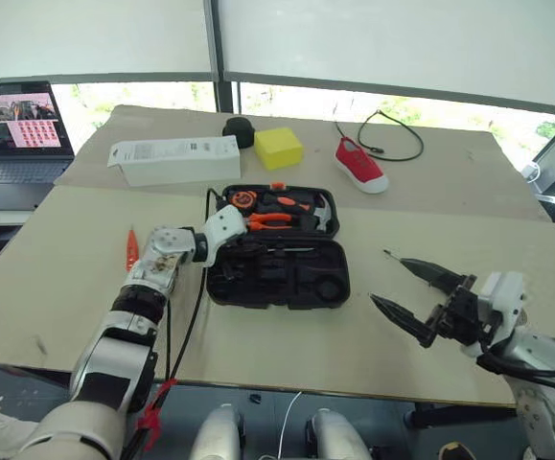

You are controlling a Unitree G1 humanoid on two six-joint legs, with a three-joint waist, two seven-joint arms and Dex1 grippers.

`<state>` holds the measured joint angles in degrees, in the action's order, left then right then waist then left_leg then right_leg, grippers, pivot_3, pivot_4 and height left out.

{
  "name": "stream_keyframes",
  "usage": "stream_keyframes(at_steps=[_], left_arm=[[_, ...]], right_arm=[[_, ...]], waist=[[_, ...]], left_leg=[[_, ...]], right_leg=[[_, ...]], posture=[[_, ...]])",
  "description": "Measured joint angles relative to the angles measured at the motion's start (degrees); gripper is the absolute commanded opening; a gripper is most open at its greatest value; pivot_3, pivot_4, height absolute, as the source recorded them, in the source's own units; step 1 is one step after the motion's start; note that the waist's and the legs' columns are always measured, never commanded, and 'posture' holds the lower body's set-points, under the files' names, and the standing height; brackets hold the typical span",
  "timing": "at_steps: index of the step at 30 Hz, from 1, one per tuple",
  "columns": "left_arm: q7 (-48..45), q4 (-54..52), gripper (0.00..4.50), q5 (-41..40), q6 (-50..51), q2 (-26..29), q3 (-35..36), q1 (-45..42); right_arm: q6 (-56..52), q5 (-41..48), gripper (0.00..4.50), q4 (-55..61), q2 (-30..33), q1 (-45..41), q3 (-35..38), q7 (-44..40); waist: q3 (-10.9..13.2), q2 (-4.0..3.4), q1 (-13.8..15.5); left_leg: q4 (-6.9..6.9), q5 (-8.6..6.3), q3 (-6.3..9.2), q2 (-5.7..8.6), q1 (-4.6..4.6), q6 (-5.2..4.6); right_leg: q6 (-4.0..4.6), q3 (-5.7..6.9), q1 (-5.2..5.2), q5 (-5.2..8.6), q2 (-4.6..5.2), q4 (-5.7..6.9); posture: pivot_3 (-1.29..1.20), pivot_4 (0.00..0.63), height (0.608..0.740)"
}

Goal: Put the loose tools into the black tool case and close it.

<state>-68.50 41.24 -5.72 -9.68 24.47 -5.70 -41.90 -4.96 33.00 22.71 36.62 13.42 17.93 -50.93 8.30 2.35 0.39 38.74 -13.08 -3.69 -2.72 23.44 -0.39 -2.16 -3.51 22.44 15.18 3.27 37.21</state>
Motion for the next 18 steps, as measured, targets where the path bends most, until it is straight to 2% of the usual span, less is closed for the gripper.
stream_keyframes(at_steps=[3, 7, 9, 12, 18], left_arm=[[-6.7, -7.1, 2.79, -8.2, 2.5, 3.9, 4.8, 4.5], [-12.3, -22.9, 4.32, -18.3, 9.8, 13.6, 12.5, 13.7], [-12.8, -28.5, 4.42, -22.1, 13.4, 16.2, 16.1, 21.4], [-13.5, -33.8, 4.42, -25.4, 15.6, 17.4, 19.7, 33.0], [-11.6, -45.2, 4.42, -29.0, 16.4, 17.3, 24.5, 46.2]], right_arm=[[0.7, 0.1, 4.50, -1.7, 0.8, 5.5, 5.5, -2.3], [6.3, -0.3, 4.50, -8.2, 0.6, 15.2, 14.7, -8.1], [9.3, -0.5, 4.50, -13.1, -0.2, 18.5, 18.7, -10.0], [14.2, -2.6, 4.50, -20.1, -2.3, 21.2, 21.2, -11.0], [17.7, -4.6, 4.50, -24.5, -4.1, 20.4, 22.2, -8.8]], waist=[[0.0, 0.02, -0.3], [0.0, -0.23, -0.5], [0.0, -0.34, -0.7], [0.0, -0.34, -0.9], [-0.1, -0.49, -1.1]], left_leg=[[0.00, -0.03, 0.05, -0.07, 0.34, -0.02], [-0.08, -0.06, 0.02, -0.08, 0.17, -0.05], [-0.23, -0.10, 0.02, -0.11, -0.29, -0.09], [-0.35, -0.10, 0.09, -0.17, -0.40, -0.07], [-0.40, -0.10, 0.05, -0.23, -0.55, -0.06]], right_leg=[[0.02, 0.01, 0.33, -0.01, -0.05, 0.00], [0.00, -0.01, 0.16, 0.00, 0.04, -0.13], [-0.06, -0.13, -0.18, 0.05, 0.18, -0.19], [0.05, -0.19, -0.18, 0.14, 0.20, -0.22], [0.46, -0.37, -0.19, 0.36, 0.27, -0.21]], posture=[[0.00, 0.150, 0.740], [0.00, 0.150, 0.740], [0.00, 0.150, 0.740], [0.00, 0.150, 0.740], [0.00, 0.150, 0.740]])
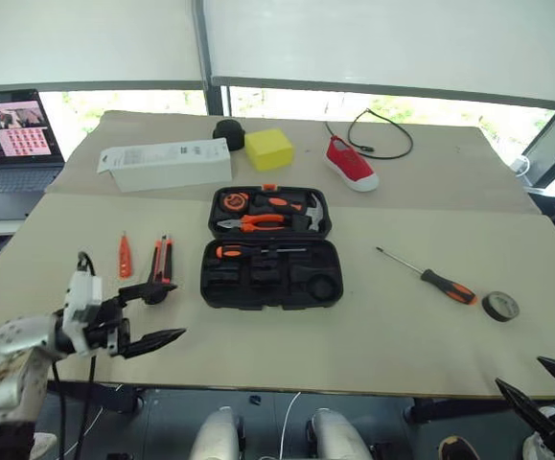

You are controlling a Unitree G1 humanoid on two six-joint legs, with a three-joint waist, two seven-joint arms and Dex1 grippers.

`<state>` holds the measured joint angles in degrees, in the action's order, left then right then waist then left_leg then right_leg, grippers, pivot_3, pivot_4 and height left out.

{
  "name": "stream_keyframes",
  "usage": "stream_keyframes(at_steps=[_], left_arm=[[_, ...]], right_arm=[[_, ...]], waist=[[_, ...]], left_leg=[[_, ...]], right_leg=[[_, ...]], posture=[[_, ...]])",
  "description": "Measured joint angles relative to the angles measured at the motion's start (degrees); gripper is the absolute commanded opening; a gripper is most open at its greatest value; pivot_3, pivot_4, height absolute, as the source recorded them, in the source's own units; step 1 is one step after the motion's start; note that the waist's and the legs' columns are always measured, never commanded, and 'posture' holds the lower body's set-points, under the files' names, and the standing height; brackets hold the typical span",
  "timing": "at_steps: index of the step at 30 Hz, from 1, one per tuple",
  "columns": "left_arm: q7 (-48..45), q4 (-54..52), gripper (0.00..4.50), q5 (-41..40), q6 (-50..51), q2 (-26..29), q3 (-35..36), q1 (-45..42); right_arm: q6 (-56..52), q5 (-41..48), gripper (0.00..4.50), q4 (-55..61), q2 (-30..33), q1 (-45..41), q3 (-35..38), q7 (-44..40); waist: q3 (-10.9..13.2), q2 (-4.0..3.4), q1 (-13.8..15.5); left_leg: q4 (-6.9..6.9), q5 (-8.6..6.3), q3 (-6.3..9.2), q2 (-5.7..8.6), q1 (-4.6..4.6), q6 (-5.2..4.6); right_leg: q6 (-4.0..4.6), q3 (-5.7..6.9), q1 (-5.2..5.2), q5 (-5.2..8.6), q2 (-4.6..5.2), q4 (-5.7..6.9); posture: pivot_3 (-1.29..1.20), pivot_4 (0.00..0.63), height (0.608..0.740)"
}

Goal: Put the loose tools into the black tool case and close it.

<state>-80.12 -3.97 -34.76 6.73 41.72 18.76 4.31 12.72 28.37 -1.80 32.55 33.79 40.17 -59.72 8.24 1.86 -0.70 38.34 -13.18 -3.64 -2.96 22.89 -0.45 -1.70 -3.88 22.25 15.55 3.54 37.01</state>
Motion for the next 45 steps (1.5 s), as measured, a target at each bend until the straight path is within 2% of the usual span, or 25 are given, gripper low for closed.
stream_keyframes(at_steps=[3, 7, 9, 11, 16, 20, 25, 29, 31, 35, 38, 42, 45], left_arm=[[3.0, -4.3, 4.42, -2.8, 2.3, -1.7, 0.5, 1.4], [6.6, -10.0, 4.42, -6.0, 6.1, -3.4, -0.9, 0.8], [9.6, -13.3, 4.42, -8.7, 10.4, -3.7, -2.2, 0.2], [11.2, -15.2, 4.42, -9.9, 11.7, -4.0, -3.1, -0.7], [12.4, -17.8, 4.42, -8.5, 10.6, -4.6, -6.0, -4.5], [12.1, -17.3, 4.42, -6.9, 9.6, -4.5, -6.5, -3.8], [12.6, -16.5, 4.50, -5.7, 8.1, -4.5, -5.5, -2.3], [12.8, -15.6, 4.50, -5.6, 7.2, -3.9, -3.8, -1.0], [12.4, -15.4, 4.50, -5.6, 6.9, -3.8, -3.8, -0.9], [11.4, -15.0, 4.50, -4.9, 5.9, -3.5, -4.0, -1.1], [11.1, -13.8, 4.50, -4.8, 5.7, -3.5, -4.0, -1.2], [10.9, -13.0, 4.50, -4.7, 5.5, -3.5, -3.9, -0.8], [10.8, -11.0, 4.50, -3.9, 3.7, -3.5, -2.5, 2.3]], right_arm=[[-2.2, -1.5, 4.50, -0.1, 3.6, -5.3, -1.4, 2.8], [-10.9, -3.0, 4.50, -0.1, 13.9, -15.6, -4.9, 5.3], [-17.9, -3.5, 4.50, -0.6, 19.8, -21.3, -9.5, 3.7], [-22.1, -3.7, 4.50, -2.4, 22.4, -26.1, -13.7, 2.0], [-28.3, -11.4, 4.50, -16.0, 25.8, -45.3, -28.0, -0.2], [-29.2, -17.7, 4.50, -25.0, 25.4, -54.7, -36.4, -1.6], [-26.0, -21.7, 3.09, -32.2, 22.7, -60.2, -41.5, -4.0], [-23.4, -22.9, 1.59, -34.2, 21.9, -61.4, -41.9, -5.5], [-23.3, -23.1, 1.05, -34.2, 21.8, -61.4, -42.0, -6.1], [-23.4, -23.2, 0.99, -33.8, 22.0, -61.5, -41.9, -6.6], [-24.5, -21.8, 0.99, -29.3, 22.7, -61.5, -40.5, -8.3], [-25.8, -15.7, 0.99, -17.4, 22.6, -62.3, -37.9, -12.6], [-34.5, -11.1, 0.99, -3.9, 17.6, -67.8, -40.6, -12.9]], waist=[[-0.1, -0.20, -0.2], [-0.1, -0.28, -0.4], [-0.1, -0.27, -0.1], [-0.1, -0.26, 0.2], [-0.1, -0.27, -0.1], [-0.1, -0.27, -0.1], [-0.1, -0.27, -0.1], [-0.1, -0.27, -0.1], [-0.1, -0.27, -0.1], [-0.1, -0.28, -0.1], [-0.1, -0.33, -0.1], [0.0, -0.36, -0.6], [0.0, -0.34, -1.7]], left_leg=[[0.00, 0.01, -0.18, 0.04, -0.04, -0.02], [0.01, 0.03, -0.26, 0.11, -0.08, -0.05], [-0.04, 0.03, -0.25, 0.13, -0.03, -0.05], [-0.04, 0.03, -0.27, 0.12, -0.01, -0.05], [-0.04, 0.03, -0.45, 0.22, 0.07, -0.05], [-0.11, 0.02, -0.47, 0.21, 0.27, -0.06], [-0.12, 0.02, -0.47, 0.21, 0.37, -0.06], [-0.11, 0.03, -0.48, 0.21, 0.32, -0.06], [-0.10, 0.03, -0.49, 0.21, 0.32, -0.05], [-0.11, 0.03, -0.51, 0.20, 0.33, -0.05], [-0.11, 0.02, -0.51, 0.19, 0.38, -0.06], [-0.16, 0.02, -0.42, 0.11, 0.38, -0.05], [-0.26, 0.02, -0.27, 0.03, 0.39, -0.05]], right_leg=[[-0.04, -0.18, 0.02, -0.03, 0.03, 0.00], [-0.34, -0.25, 0.03, -0.26, -0.10, 0.00], [-0.37, -0.14, 0.05, -0.26, -0.23, 0.00], [-0.35, -0.05, 0.05, -0.25, -0.28, 0.01], [-0.38, -0.12, 0.10, -0.26, -0.23, -0.08], [-0.39, -0.10, 0.33, -0.25, -0.25, -0.12], [-0.40, -0.09, 0.40, -0.26, -0.23, -0.12], [-0.42, -0.09, 0.36, -0.28, -0.22, -0.12], [-0.42, -0.09, 0.35, -0.28, -0.22, -0.12], [-0.42, -0.09, 0.38, -0.28, -0.22, -0.11], [-0.42, -0.11, 0.48, -0.28, -0.22, -0.05], [-0.41, -0.15, 0.59, -0.28, -0.27, 0.02], [-0.30, -0.20, 0.78, -0.35, -0.32, 0.10]], posture=[[0.00, 0.150, 0.740], [0.00, 0.150, 0.740], [0.00, 0.150, 0.740], [0.00, 0.150, 0.740], [0.00, 0.150, 0.740], [0.00, 0.150, 0.740], [0.00, 0.150, 0.740], [0.00, 0.150, 0.740], [0.00, 0.150, 0.740], [0.00, 0.150, 0.740], [0.00, 0.150, 0.740], [0.00, 0.150, 0.740], [0.00, 0.150, 0.740]])
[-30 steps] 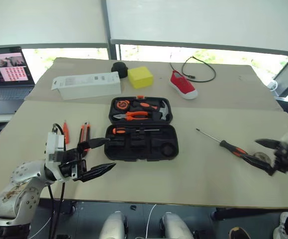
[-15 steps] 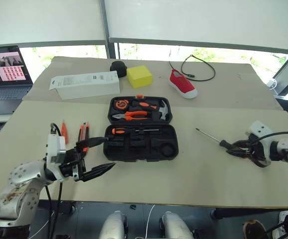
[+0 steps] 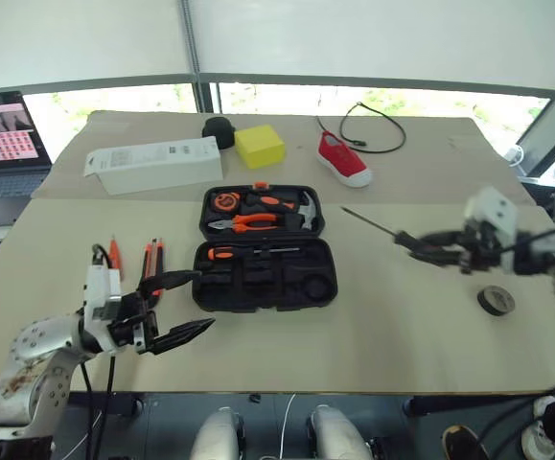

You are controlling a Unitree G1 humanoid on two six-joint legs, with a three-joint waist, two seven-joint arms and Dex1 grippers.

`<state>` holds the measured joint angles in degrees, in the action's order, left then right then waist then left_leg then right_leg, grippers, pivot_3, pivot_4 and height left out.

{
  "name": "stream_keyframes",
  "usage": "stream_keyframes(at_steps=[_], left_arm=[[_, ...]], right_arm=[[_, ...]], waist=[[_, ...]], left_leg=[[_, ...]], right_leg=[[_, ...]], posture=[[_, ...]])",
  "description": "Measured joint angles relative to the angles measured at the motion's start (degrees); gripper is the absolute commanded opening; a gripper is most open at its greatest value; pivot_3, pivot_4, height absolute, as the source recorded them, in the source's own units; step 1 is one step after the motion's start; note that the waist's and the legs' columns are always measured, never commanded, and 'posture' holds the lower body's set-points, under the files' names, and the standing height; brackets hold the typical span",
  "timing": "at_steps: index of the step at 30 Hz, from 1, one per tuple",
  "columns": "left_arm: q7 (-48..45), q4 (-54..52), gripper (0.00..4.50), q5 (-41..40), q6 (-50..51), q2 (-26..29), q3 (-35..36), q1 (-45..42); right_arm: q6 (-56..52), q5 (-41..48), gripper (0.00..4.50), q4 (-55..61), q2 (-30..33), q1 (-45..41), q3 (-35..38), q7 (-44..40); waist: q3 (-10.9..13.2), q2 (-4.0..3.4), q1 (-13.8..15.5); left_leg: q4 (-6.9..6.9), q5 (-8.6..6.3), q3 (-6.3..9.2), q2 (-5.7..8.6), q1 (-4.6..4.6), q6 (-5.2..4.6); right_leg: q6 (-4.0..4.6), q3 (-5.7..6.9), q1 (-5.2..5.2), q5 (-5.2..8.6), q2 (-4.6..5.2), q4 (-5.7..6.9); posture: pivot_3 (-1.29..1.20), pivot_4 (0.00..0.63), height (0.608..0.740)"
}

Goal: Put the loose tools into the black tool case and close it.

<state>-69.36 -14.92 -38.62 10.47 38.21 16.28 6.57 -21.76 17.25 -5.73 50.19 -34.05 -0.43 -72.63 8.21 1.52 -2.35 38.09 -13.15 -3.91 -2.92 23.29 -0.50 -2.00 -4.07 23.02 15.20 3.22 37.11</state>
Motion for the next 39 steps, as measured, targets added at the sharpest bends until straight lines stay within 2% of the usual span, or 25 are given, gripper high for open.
stream_keyframes(at_steps=[3, 5, 9, 13, 24, 35, 37, 39], left_arm=[[0.3, 1.0, 4.50, 0.4, -0.7, -0.1, 1.0, 1.8], [0.6, 1.0, 4.50, 0.4, -0.9, -0.1, 1.6, 2.6], [2.0, 1.3, 4.50, 0.5, -1.9, -0.2, 4.4, 5.4], [3.5, 0.9, 4.50, 0.8, -2.5, -1.0, 5.2, 7.7], [6.1, -2.7, 4.50, 0.8, -4.2, -2.7, 5.3, 11.8], [8.3, -4.7, 4.50, 0.7, -4.2, -2.7, 5.3, 11.6], [8.5, -4.7, 4.50, 0.7, -4.2, -2.7, 5.3, 11.5], [8.7, -4.7, 4.50, 0.7, -4.2, -2.7, 5.3, 11.5]], right_arm=[[-5.5, -0.1, 0.99, 7.3, -8.0, -6.4, -8.2, 1.3], [-7.2, -1.7, 0.99, 8.0, -10.8, -8.2, -12.8, 2.6], [-10.4, -10.1, 0.99, 3.6, -15.2, -15.3, -24.0, 4.0], [-10.8, -15.6, 0.99, -1.7, -18.7, -19.4, -29.6, 5.4], [-5.0, -22.0, 0.99, -11.0, -19.5, -22.1, -31.6, 4.1], [-1.2, -25.4, 0.99, -18.4, -24.0, -24.5, -31.6, 4.0], [-1.1, -25.5, 2.02, -18.9, -24.1, -24.9, -31.6, 3.4], [-1.1, -25.6, 2.53, -19.4, -24.1, -25.3, -31.3, 3.3]], waist=[[0.0, 0.05, -0.2], [0.1, 0.09, 0.7], [0.1, 0.14, 1.6], [0.1, 0.15, 1.7], [0.1, 0.18, 1.4], [0.1, 0.19, 1.3], [0.1, 0.18, 1.3], [0.1, 0.19, 1.3]], left_leg=[[-0.03, 0.01, 0.12, -0.03, 0.09, 0.02], [-0.03, 0.03, 0.14, 0.05, 0.26, 0.04], [0.03, 0.03, -0.01, 0.11, 0.54, 0.04], [0.03, 0.03, -0.05, 0.12, 0.59, 0.05], [0.02, 0.03, -0.29, 0.07, 0.58, 0.05], [0.01, 0.03, -0.45, 0.06, 0.58, 0.05], [0.01, 0.03, -0.45, 0.05, 0.58, 0.05], [0.01, 0.03, -0.46, 0.05, 0.58, 0.05]], right_leg=[[0.08, 0.11, 0.13, -0.03, -0.05, 0.05], [0.05, 0.24, 0.22, -0.01, 0.11, 0.03], [-0.05, 0.18, 0.50, -0.09, 0.27, -0.03], [-0.04, 0.20, 0.58, -0.09, 0.24, 0.00], [0.05, 0.21, 0.64, -0.10, 0.15, 0.05], [0.06, 0.21, 0.67, -0.11, 0.15, 0.07], [0.06, 0.21, 0.67, -0.11, 0.15, 0.07], [0.06, 0.21, 0.67, -0.11, 0.15, 0.07]], posture=[[0.00, 0.150, 0.740], [0.00, 0.150, 0.740], [0.00, 0.150, 0.740], [0.00, 0.150, 0.740], [0.00, 0.150, 0.740], [0.00, 0.150, 0.740], [0.00, 0.150, 0.740], [0.00, 0.150, 0.740]])
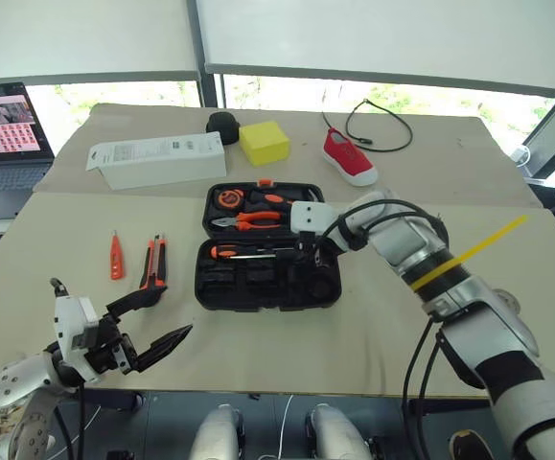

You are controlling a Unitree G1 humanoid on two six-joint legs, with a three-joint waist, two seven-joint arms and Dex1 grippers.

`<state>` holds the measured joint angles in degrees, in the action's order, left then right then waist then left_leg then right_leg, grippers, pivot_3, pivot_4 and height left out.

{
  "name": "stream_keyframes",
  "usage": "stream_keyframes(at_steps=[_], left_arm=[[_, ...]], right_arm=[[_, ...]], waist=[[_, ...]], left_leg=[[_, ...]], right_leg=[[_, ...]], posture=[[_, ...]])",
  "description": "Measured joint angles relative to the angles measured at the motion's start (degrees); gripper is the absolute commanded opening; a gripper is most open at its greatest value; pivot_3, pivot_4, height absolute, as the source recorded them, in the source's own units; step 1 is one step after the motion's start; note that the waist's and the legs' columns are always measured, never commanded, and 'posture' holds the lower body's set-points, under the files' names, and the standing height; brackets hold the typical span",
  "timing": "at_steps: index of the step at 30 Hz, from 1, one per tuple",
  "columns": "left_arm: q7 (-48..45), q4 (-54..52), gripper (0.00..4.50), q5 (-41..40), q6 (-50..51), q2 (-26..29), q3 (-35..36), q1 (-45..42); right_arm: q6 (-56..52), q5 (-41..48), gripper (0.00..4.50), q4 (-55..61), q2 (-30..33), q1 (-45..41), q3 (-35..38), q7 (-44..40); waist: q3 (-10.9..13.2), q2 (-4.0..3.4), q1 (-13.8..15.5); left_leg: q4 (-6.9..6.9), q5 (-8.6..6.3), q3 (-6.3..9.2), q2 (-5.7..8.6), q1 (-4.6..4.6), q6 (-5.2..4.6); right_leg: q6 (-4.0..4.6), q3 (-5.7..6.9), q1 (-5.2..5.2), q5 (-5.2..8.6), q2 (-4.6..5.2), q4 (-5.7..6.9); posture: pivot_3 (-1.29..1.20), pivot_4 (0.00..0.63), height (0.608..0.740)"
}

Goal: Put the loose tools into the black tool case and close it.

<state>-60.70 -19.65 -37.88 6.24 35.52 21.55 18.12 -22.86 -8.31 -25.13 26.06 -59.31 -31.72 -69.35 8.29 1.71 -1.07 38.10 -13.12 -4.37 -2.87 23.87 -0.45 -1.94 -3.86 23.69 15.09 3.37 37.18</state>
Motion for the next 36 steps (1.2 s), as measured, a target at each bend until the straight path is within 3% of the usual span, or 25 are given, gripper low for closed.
stream_keyframes(at_steps=[3, 9, 10, 11, 19, 36], left_arm=[[0.2, 0.0, 4.50, 0.0, 0.0, 0.0, 0.0, 0.0], [0.6, 0.0, 4.50, 0.0, 0.0, 0.0, 0.0, 0.0], [0.6, 0.0, 4.50, 0.0, 0.0, 0.0, 0.0, 0.0], [0.6, 0.0, 4.50, 0.0, 0.0, 0.0, 0.0, 0.0], [0.7, 0.3, 4.50, 0.3, 0.0, 0.1, 0.0, -0.1], [1.7, -0.9, 4.50, 0.7, 0.3, 2.3, 2.8, 3.5]], right_arm=[[0.0, 0.3, 3.57, -0.1, 0.1, -0.4, 1.0, -1.4], [-0.3, 3.2, 3.57, 2.4, 1.1, -1.3, 4.3, -5.7], [-0.9, 4.4, 3.04, 3.0, 1.0, -1.3, 5.4, -5.9], [-1.0, 5.3, 2.87, 3.3, 0.8, -1.3, 6.4, -5.9], [5.1, 6.8, 0.11, -2.5, -5.2, 3.8, 8.5, -1.0], [15.6, 4.2, 0.05, -11.0, -9.2, 4.1, 8.2, 2.8]], waist=[[0.0, 0.00, 0.0], [0.0, 0.00, 0.0], [0.0, 0.00, 0.0], [0.0, 0.00, 0.0], [0.0, 0.01, -0.1], [0.0, 0.06, -1.2]], left_leg=[[-0.02, 0.00, 0.00, 0.00, 0.00, 0.00], [-0.03, 0.00, -0.01, -0.01, 0.01, 0.00], [-0.03, 0.00, -0.01, -0.01, 0.01, 0.00], [-0.03, 0.00, -0.01, -0.01, 0.01, 0.00], [-0.03, 0.00, -0.07, -0.01, 0.00, 0.01], [-0.11, 0.00, -0.07, -0.05, -0.58, 0.03]], right_leg=[[0.00, 0.00, 0.02, 0.00, 0.00, -0.01], [0.00, -0.01, 0.03, 0.00, 0.00, -0.01], [0.00, 0.00, 0.03, 0.00, 0.00, 0.00], [0.00, 0.00, 0.03, 0.00, 0.00, 0.00], [0.01, -0.01, 0.03, -0.01, -0.01, 0.01], [0.05, -0.01, -0.49, 0.01, 0.00, 0.00]], posture=[[0.00, 0.150, 0.740], [0.00, 0.150, 0.740], [0.00, 0.150, 0.740], [0.00, 0.150, 0.740], [0.00, 0.150, 0.740], [0.00, 0.150, 0.740]])
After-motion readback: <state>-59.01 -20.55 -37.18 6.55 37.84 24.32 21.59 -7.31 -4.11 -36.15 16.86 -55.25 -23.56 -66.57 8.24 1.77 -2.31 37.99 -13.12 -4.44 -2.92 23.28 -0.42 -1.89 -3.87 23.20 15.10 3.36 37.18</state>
